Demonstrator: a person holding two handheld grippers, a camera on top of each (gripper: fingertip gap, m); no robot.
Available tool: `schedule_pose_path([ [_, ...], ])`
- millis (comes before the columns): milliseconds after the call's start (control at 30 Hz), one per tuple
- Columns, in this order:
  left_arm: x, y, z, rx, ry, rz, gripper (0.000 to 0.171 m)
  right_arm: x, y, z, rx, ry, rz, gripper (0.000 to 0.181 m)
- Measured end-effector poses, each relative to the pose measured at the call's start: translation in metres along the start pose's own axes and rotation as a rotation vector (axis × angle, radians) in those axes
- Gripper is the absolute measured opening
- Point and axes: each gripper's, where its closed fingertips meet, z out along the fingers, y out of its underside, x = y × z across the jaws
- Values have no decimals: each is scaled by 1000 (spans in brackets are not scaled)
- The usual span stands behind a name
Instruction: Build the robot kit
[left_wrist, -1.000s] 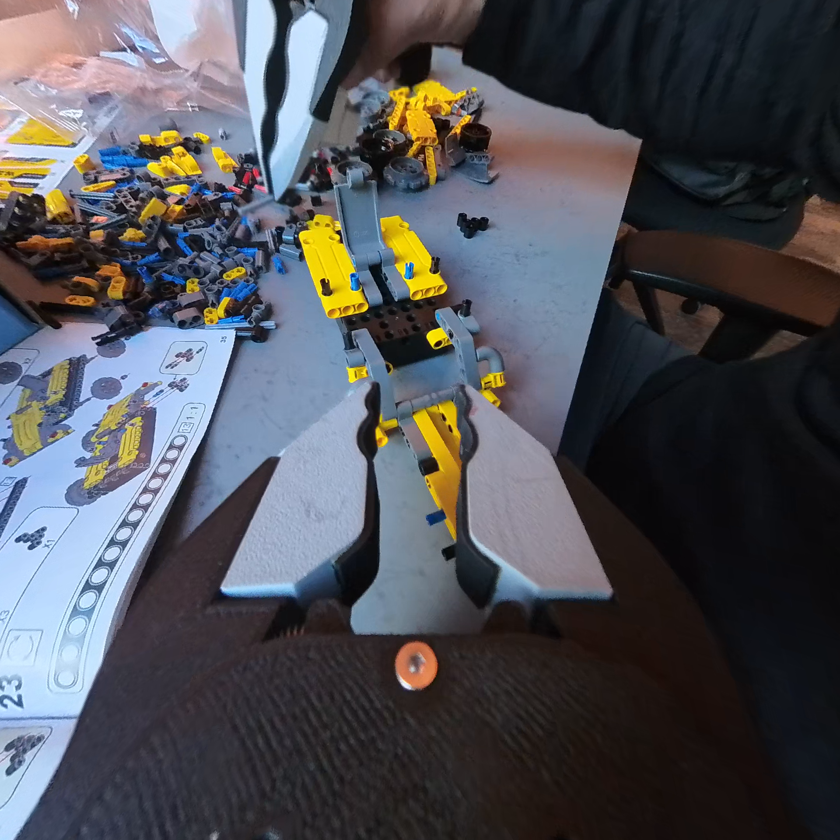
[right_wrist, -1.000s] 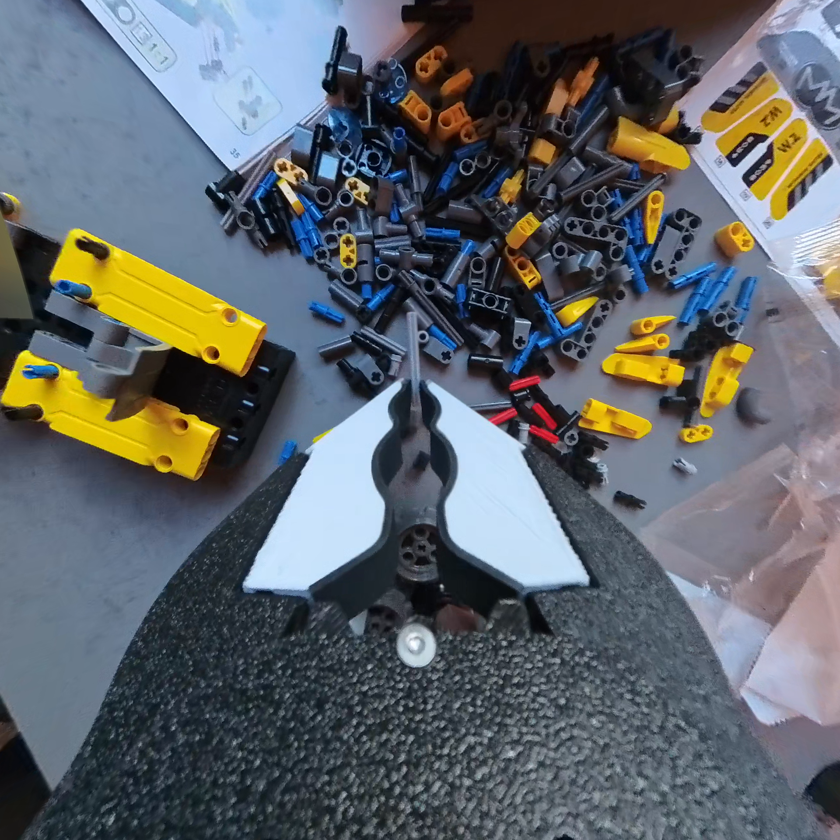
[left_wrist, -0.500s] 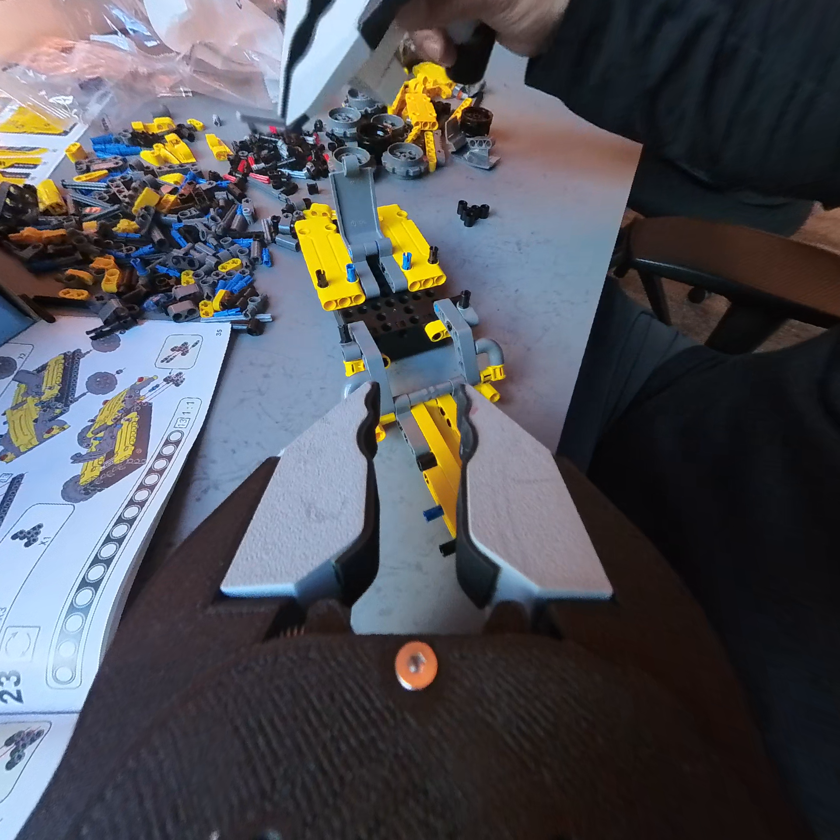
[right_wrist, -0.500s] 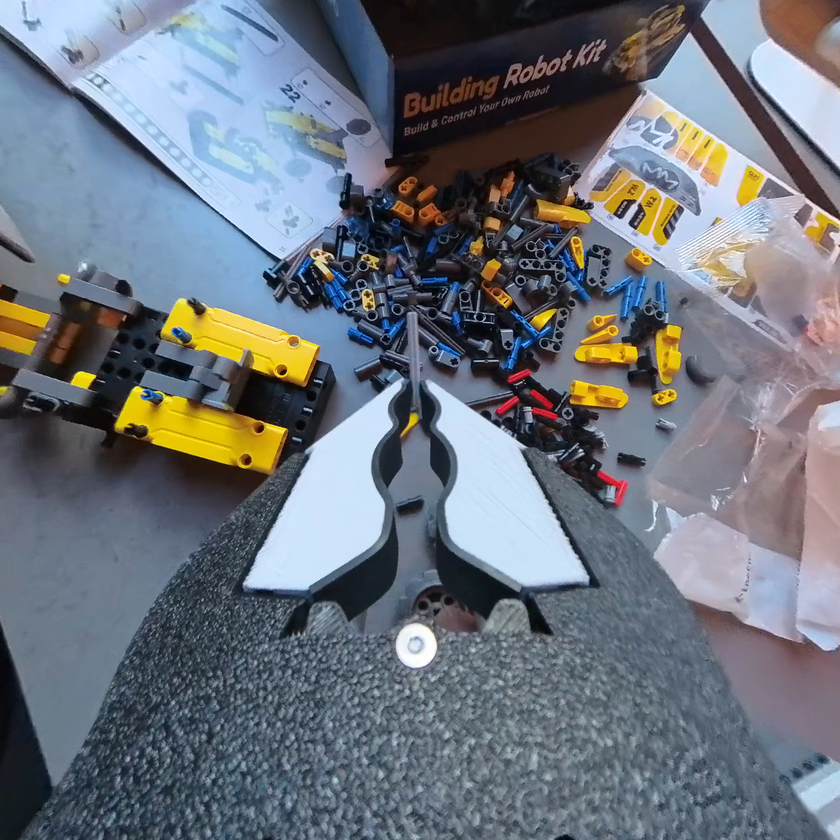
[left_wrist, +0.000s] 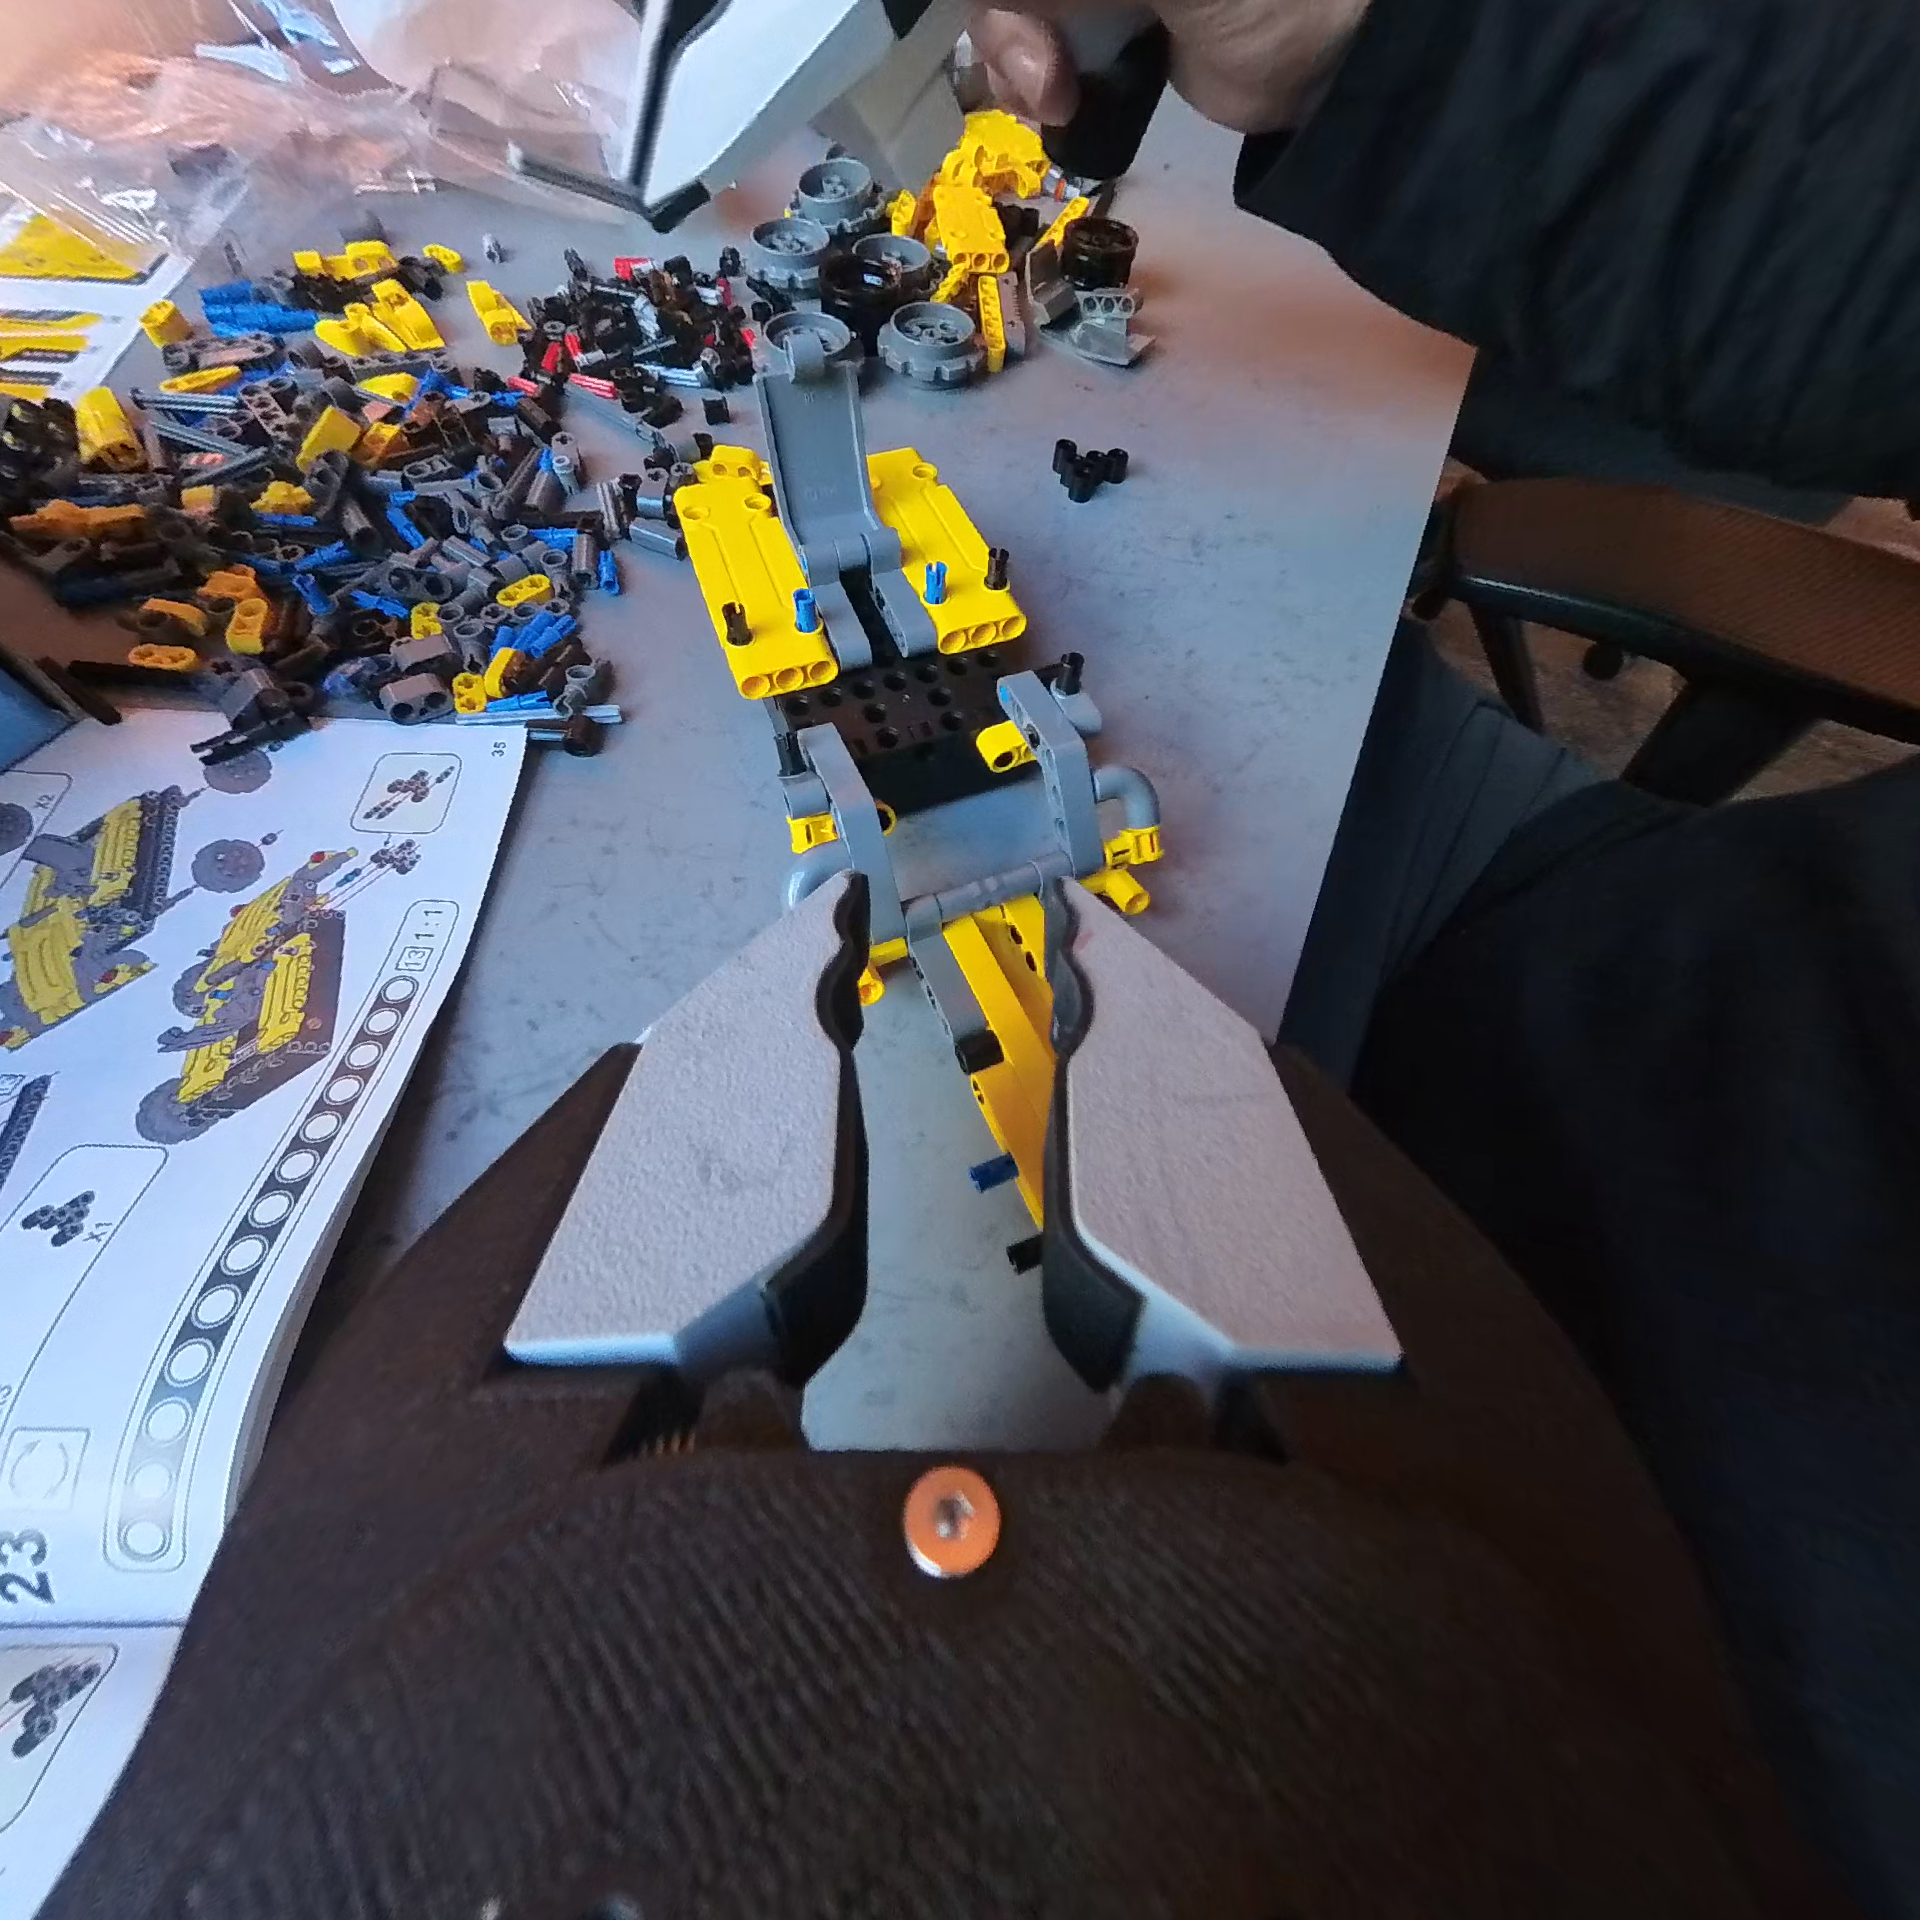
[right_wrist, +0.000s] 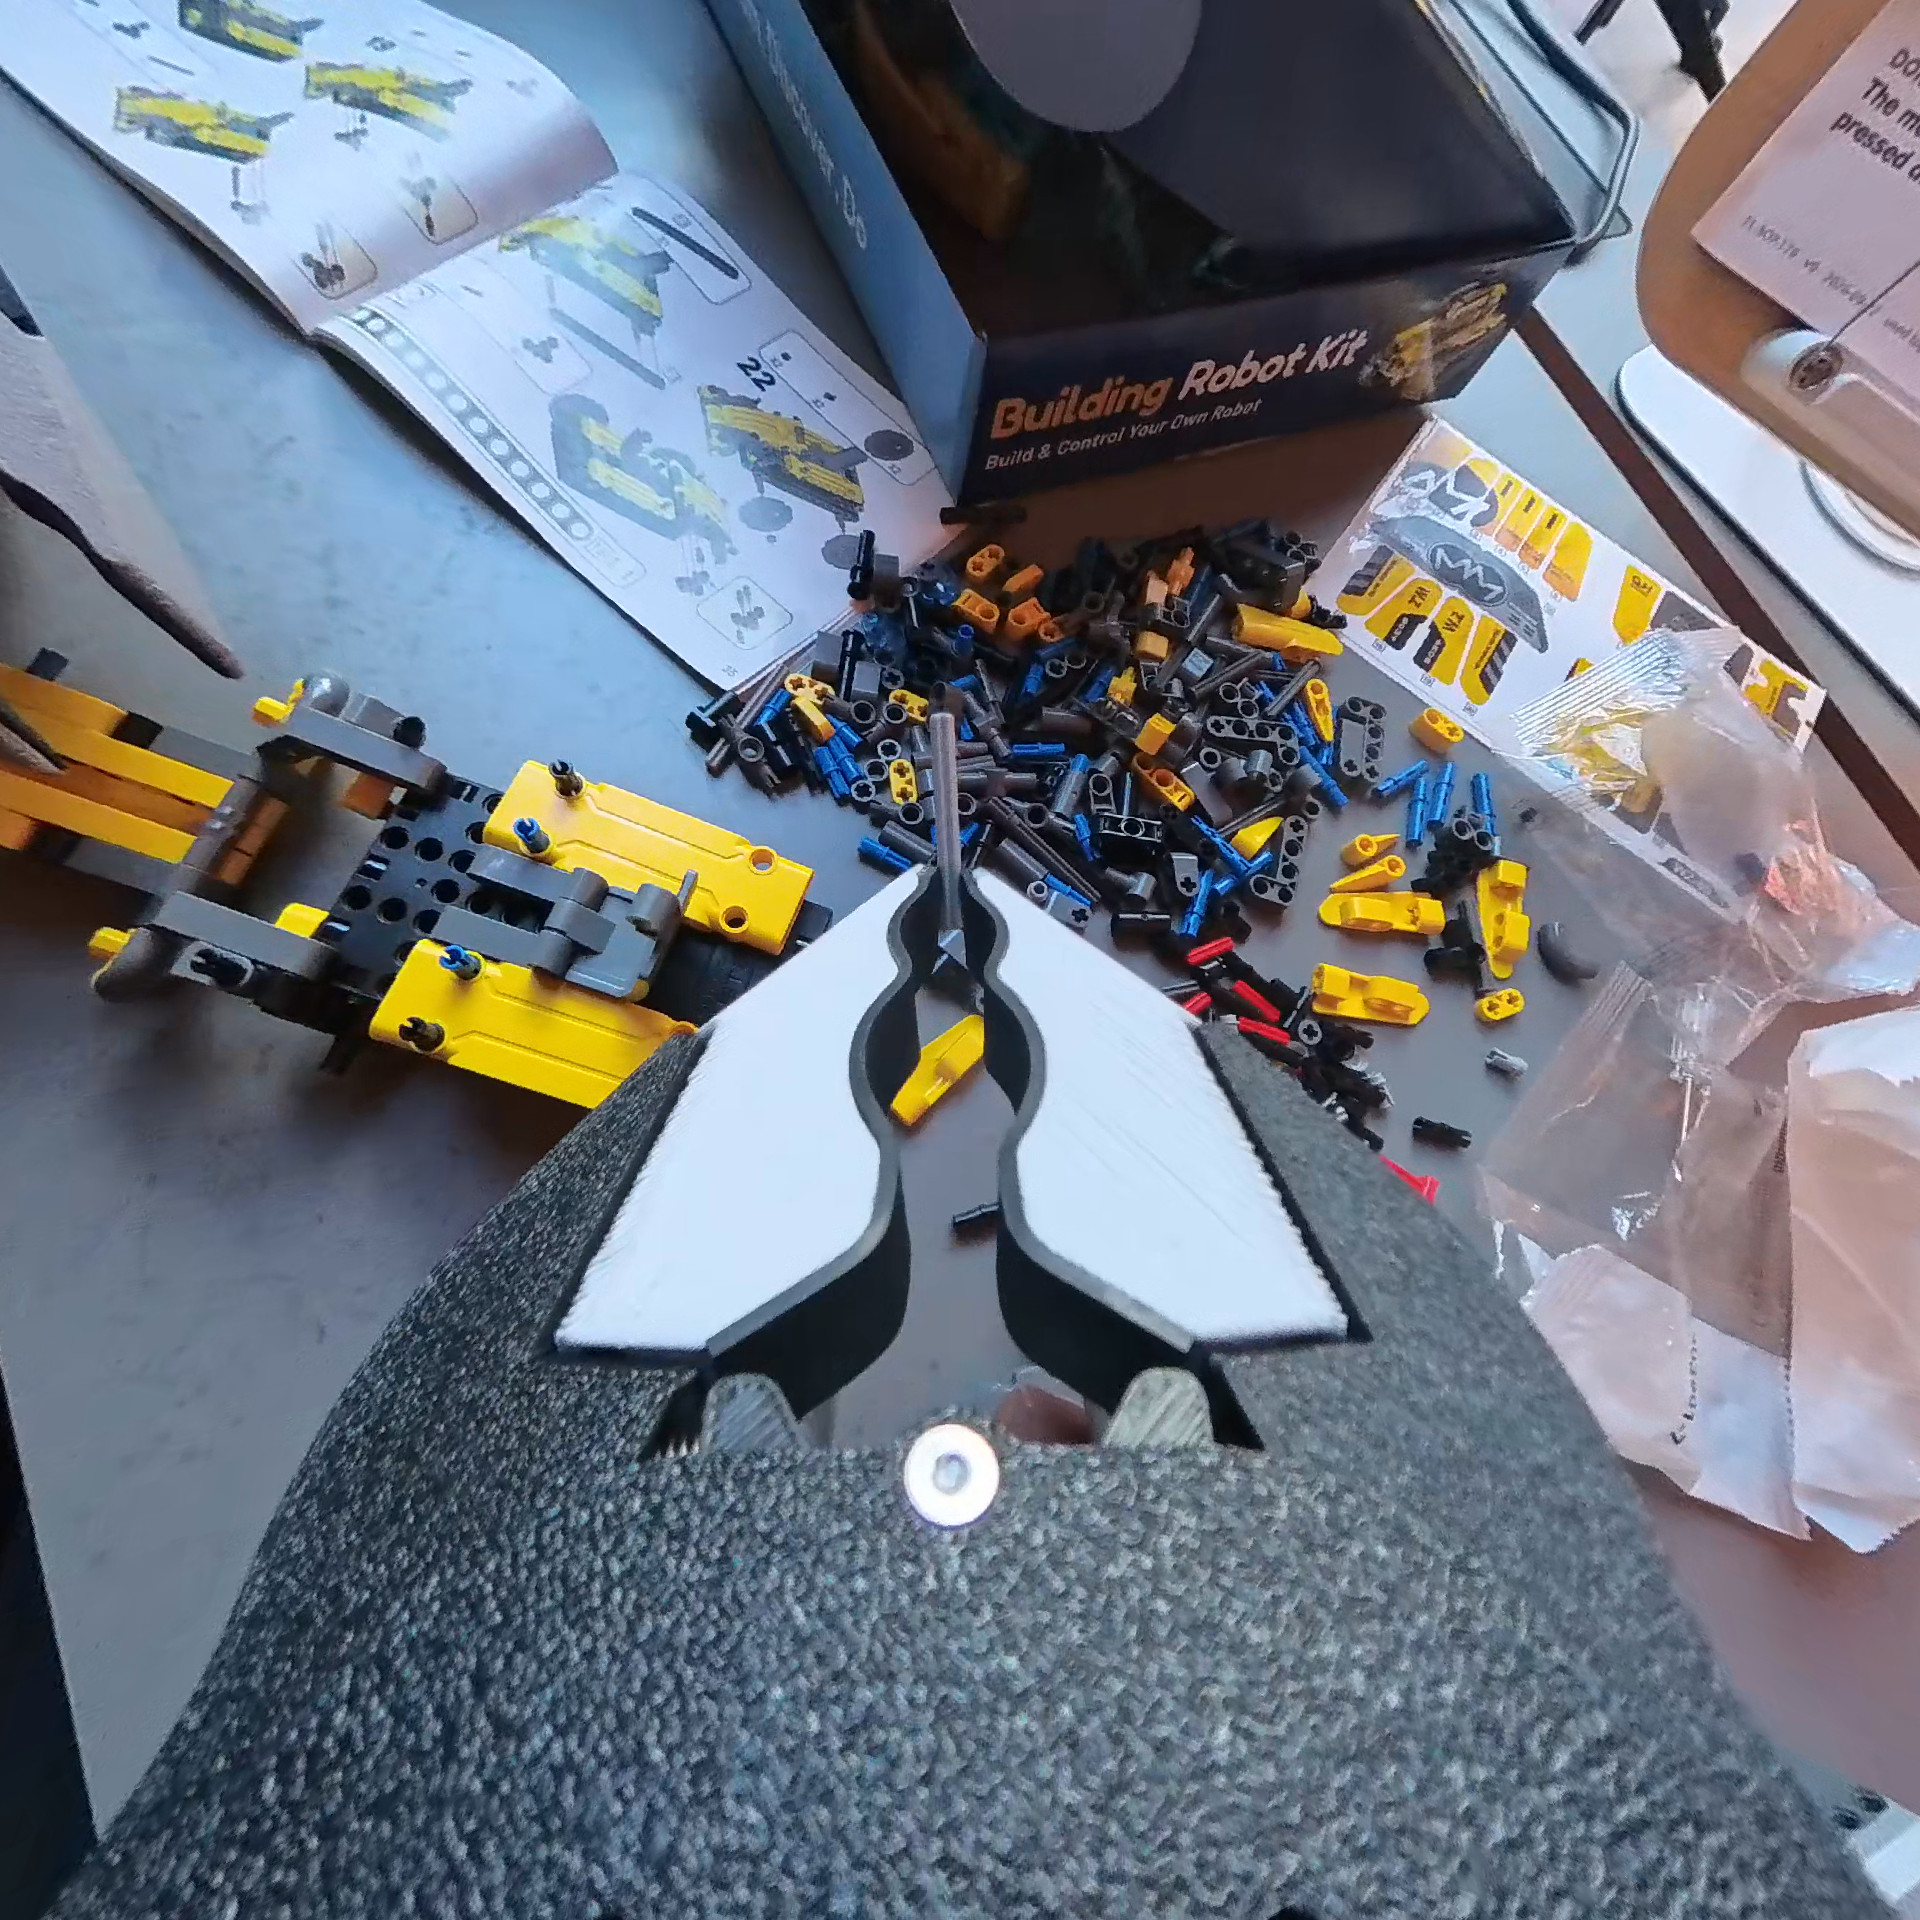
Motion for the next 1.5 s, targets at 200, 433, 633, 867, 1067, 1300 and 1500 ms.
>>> schedule_pose_path([
  [200, -1, 1, 0, -4, 1, -7, 30, 26, 19, 2, -101, 106, 42, 3],
  [433, -1, 0, 0, -3, 8, -15, 30, 52, 50, 20, -271, 122, 187, 10],
  [633, -1, -1, -1, 9, 17, -25, 30, 63, 47, 7, -209, 182, 239, 6],
  [867, -1, 0, -1, 4, 21, -30, 31, 47, 53, 3, -151, 56, 374, 3],
  [1067, -1, 1, 1, -7, 9, -23, 31, 45, 59, 36, -250, 75, 400, 7],
  [1300, -1, -1, -1, 7, 13, -28, 30, 51, 62, 51, -311, 86, 408, 11],
  [1500, -1, -1, -2, 14, 19, -29, 30, 48, 72, 48, -401, 119, 326, 11],
])
